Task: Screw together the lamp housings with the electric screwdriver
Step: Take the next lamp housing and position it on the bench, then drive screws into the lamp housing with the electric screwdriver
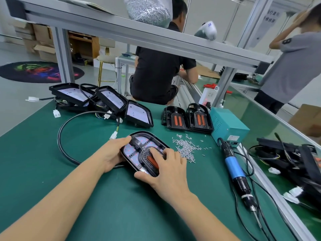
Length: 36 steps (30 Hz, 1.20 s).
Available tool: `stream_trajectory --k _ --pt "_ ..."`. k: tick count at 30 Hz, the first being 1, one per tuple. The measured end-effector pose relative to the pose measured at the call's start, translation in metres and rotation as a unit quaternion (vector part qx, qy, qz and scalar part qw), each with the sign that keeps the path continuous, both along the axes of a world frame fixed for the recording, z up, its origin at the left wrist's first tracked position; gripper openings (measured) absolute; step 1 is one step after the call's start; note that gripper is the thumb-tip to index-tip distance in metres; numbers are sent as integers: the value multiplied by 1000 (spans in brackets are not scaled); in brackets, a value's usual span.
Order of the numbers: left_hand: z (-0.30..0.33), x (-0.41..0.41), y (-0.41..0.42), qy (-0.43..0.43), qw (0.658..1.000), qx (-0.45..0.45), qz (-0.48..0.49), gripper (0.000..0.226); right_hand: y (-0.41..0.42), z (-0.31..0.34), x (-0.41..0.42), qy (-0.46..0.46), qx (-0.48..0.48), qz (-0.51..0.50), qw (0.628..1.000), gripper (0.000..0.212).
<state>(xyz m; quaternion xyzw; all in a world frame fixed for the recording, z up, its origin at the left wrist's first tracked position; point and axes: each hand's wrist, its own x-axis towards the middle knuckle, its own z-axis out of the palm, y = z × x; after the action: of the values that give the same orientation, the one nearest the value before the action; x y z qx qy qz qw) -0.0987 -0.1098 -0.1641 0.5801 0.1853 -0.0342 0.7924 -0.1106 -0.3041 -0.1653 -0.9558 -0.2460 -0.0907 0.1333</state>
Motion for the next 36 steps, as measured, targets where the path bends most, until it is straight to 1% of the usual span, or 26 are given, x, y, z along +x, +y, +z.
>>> stream_trajectory --k 2,3,5,6,7,8,9,11,12,13,15,18,20,21,23,24,26,28,29,31,33,34,36 --pt "2 1 1 18 999 28 14 31 1 0 1 -7 -7 10 1000 86" --pt "4 2 0 26 997 63 28 33 1 0 2 -12 -11 16 1000 85" --pt "5 5 0 29 983 180 39 44 3 2 3 -21 -20 26 999 84" --pt "6 5 -2 21 969 245 34 51 3 3 3 -23 -28 29 999 84" --pt "7 4 -3 13 957 289 25 55 5 4 2 -23 -37 33 998 83" --pt "6 6 -5 7 950 311 14 53 5 5 2 -23 -41 39 998 82" --pt "6 7 -7 1 949 315 7 45 3 7 1 -22 -33 49 998 78" --pt "8 10 -8 -4 947 322 -4 28 -4 12 1 -15 17 72 997 67" --pt "10 11 -8 -3 944 330 -12 28 -11 15 3 -11 50 76 996 61" --pt "13 13 -8 4 941 339 -21 33 -21 19 5 -6 83 68 994 56" --pt "18 14 -7 23 934 355 -40 48 -49 25 17 7 133 23 991 47" --pt "22 15 -8 42 919 389 -54 50 -102 29 40 23 142 -95 985 49" --pt "27 14 -12 57 909 410 -55 52 -136 28 54 33 117 -185 975 48" --pt "29 14 -13 70 899 427 -61 58 -151 27 60 33 101 -221 969 43" --pt "33 14 -17 109 869 474 -85 74 -177 23 70 56 63 -285 955 33" --pt "33 16 -17 125 859 488 -92 78 -185 22 74 77 38 -311 947 34" --pt "35 18 -20 130 855 495 -89 78 -193 20 77 124 5 -329 936 40" --pt "40 20 -24 99 844 524 -60 79 -191 18 79 162 6 -320 933 39" --pt "43 22 -28 66 831 551 -36 73 -188 17 80 177 5 -317 932 38" --pt "49 27 -44 -42 798 602 -5 53 -183 17 81 185 -9 -319 930 35" --pt "56 34 -66 -134 770 622 -37 35 -181 18 82 177 -18 -320 931 32" --pt "58 37 -77 -158 757 630 -70 28 -181 19 82 178 -11 -318 931 31" --pt "60 46 -97 -169 733 644 -139 18 -182 19 83 187 40 -309 932 29"
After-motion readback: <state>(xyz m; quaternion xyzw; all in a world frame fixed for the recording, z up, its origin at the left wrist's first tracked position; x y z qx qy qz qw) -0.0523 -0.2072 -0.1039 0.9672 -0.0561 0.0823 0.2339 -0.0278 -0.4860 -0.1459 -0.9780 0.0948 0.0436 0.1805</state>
